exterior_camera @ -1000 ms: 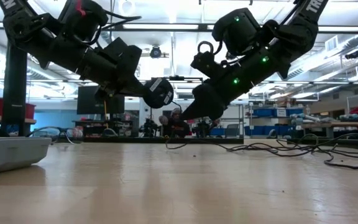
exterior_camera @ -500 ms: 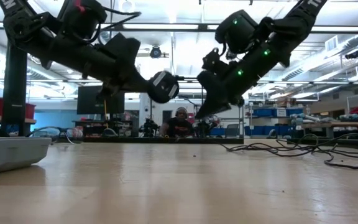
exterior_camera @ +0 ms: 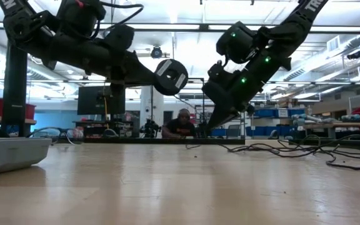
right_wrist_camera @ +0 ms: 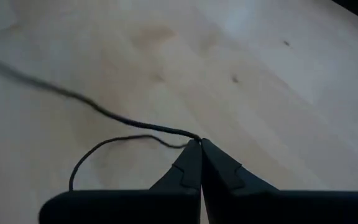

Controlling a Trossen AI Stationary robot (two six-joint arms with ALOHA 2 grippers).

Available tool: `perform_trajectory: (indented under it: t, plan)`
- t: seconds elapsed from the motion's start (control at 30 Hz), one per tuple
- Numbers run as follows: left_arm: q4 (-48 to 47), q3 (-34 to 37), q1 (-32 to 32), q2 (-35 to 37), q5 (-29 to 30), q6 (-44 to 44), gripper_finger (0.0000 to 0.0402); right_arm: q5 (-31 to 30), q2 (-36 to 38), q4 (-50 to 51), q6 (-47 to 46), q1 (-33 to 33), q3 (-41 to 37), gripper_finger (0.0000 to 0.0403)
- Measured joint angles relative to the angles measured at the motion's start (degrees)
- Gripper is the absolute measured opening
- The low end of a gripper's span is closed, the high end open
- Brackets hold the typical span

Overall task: Coil cords
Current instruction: Coil the black wire on the black spool

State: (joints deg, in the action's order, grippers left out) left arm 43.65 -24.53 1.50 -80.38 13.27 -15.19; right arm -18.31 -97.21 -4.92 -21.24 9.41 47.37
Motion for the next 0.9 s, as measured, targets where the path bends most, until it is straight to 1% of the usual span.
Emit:
perform_trajectory:
  t: [0.07, 0.17, 0.33, 0.43, 0.5, 0.6, 0.67, 0.9]
  plan:
    - [-0.93, 0.00, 0.00, 0.00, -1.12, 0.14, 0.0000, 0.12, 0.00, 0.19, -1.09, 0.77, 0.00, 0.0000]
    - [-3.72, 0.00, 0.00, 0.00, -1.26, 0.16, 0.0000, 2.08, 0.24, 0.28, -1.66, 1.62, 0.00, 0.0000]
    - [-8.63, 0.00, 0.00, 0.00, 0.21, 0.16, 0.0000, 4.25, 2.38, -0.30, -1.67, 1.55, 0.00, 0.0000]
    - [-9.10, 0.00, 0.00, -0.02, 1.19, 0.18, 0.0000, 8.44, 3.65, -2.21, 0.44, 0.91, 0.00, 0.0000]
    - [-8.51, 0.00, 0.00, -0.01, 1.89, 0.18, 0.0000, 10.86, 3.85, -4.19, 3.57, 0.22, 0.01, 0.0001]
    - [-7.21, 0.00, 0.00, -0.02, 2.11, 0.18, 0.0000, 11.14, 3.69, -6.29, 9.15, -0.81, 0.02, 0.0007]
    - [-7.06, 0.00, 0.00, 0.00, 2.11, 0.18, 0.0000, 11.06, 3.63, -7.50, 11.02, -1.40, 0.02, 0.0010]
    - [-7.07, 0.00, -0.17, 0.00, 4.18, 0.01, 0.0000, 11.04, 3.59, -11.69, 8.65, -3.96, 0.02, 0.0009]
